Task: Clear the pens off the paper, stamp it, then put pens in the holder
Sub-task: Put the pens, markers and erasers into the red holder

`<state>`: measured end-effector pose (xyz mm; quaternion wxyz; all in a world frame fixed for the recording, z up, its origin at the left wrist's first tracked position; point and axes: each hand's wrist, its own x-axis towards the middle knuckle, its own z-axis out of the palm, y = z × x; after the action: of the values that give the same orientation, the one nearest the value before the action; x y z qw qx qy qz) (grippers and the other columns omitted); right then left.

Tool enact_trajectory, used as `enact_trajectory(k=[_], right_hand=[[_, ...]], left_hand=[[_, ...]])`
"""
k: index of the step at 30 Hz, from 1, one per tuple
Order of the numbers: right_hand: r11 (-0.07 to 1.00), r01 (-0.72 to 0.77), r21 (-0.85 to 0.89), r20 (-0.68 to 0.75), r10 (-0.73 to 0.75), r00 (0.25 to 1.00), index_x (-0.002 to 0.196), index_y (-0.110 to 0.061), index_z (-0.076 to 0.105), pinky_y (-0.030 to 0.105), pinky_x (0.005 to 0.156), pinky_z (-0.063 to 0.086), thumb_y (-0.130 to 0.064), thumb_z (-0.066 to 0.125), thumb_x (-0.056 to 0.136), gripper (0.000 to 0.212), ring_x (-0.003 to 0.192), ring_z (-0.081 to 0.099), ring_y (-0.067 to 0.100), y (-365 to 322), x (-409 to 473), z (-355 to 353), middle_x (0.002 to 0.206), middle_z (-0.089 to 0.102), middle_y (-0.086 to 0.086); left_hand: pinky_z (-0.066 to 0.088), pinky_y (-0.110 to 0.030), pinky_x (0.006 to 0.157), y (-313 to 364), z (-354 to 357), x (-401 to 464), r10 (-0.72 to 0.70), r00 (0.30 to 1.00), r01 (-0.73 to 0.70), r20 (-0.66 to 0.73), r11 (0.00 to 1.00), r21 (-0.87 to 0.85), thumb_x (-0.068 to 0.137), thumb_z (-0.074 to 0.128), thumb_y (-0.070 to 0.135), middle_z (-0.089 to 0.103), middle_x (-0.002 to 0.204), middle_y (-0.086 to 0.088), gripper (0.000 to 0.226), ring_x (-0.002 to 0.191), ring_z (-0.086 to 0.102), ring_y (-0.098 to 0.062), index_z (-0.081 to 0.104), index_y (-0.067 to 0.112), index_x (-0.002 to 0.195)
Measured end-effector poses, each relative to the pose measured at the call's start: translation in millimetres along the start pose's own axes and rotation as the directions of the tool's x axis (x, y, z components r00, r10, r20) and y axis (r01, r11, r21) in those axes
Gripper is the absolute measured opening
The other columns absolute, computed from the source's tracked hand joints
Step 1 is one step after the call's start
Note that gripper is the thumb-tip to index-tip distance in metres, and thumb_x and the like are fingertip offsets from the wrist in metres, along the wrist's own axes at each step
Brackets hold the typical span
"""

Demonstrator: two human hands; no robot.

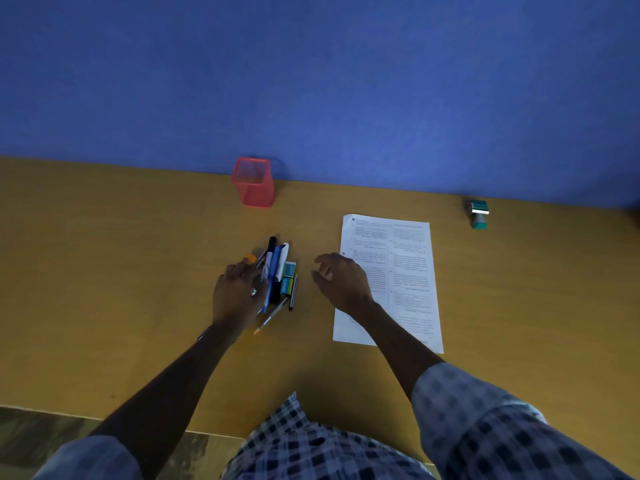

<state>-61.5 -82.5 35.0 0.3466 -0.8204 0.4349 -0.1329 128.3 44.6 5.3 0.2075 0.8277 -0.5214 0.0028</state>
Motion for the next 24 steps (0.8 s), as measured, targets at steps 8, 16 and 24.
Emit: enact_trajectory(k=[8,16,24], right_hand=[[0.997,0.029,-0.073,0.05,-0.026,0.998,0.113,-0.012,0.068,0.039,0.082,0.053,-0.023,0.062,0.089,0.027,0.096,0.065,0.027,-29,26,28,0.108,0.068,0.008],[0.986,-0.04,-0.161,0.082,0.054,0.995,0.106,-0.009,0.067,0.038,0.086,0.047,-0.032,0.061,0.09,0.028,0.098,0.063,0.029,-44,51,52,0.103,0.067,0.01],[0.967,-0.205,-0.152,-0.06,0.198,0.978,0.094,-0.016,0.07,0.039,0.088,0.048,-0.042,0.046,0.097,0.035,0.091,0.066,0.027,-53,59,71,0.095,0.071,0.005]], left_hand=[[0.041,-0.032,0.065,0,7,24,-0.103,0.993,0.105,0.061,0.994,-0.039,0.088,0.062,0.019,0.067,0.081,-0.002,0.012,0.087,0.056,-0.024,0.071,0.013,0.084],[0.032,-0.028,0.057,6,13,43,-0.122,0.986,0.126,0.112,0.991,-0.035,0.093,0.054,0.022,0.065,0.08,-0.002,0.018,0.088,0.055,-0.022,0.064,0.013,0.08],[0.039,-0.03,0.059,11,13,66,-0.191,0.956,0.175,0.223,0.981,0.089,0.094,0.052,0.03,0.066,0.081,-0.009,0.023,0.077,0.062,-0.029,0.066,0.013,0.087]])
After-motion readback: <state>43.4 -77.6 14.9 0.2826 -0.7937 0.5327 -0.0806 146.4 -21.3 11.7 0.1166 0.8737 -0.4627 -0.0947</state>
